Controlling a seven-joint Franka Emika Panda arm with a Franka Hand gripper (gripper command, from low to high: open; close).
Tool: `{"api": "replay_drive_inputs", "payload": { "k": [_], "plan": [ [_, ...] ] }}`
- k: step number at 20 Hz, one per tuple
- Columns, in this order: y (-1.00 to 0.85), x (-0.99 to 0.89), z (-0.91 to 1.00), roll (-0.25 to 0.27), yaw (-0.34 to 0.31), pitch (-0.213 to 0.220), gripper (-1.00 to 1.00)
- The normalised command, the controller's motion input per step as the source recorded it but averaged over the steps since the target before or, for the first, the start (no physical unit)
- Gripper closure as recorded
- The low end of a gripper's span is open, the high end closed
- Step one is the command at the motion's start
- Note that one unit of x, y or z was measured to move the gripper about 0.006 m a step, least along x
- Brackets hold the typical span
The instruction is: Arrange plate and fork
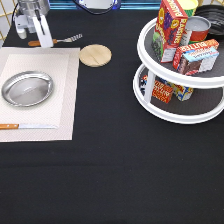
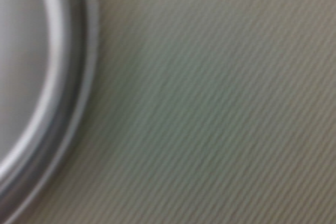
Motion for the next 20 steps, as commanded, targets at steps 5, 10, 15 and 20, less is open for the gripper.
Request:
{"api": "replay_drive_inputs", "payload": {
  "k": [5,10,15,20],
  "plan": [
    [-0.48,0.26,-0.01,0.015,-0.107,0.108,1.0],
    [-0.43,0.47,-0.02,0.006,-0.103,0.092,1.0],
    [-0.35,0.58,-0.01,0.024,-0.116,0.051,1.0],
    [-0.23,0.37,0.0,0.035,-0.174,0.05,1.0]
  ]
}}
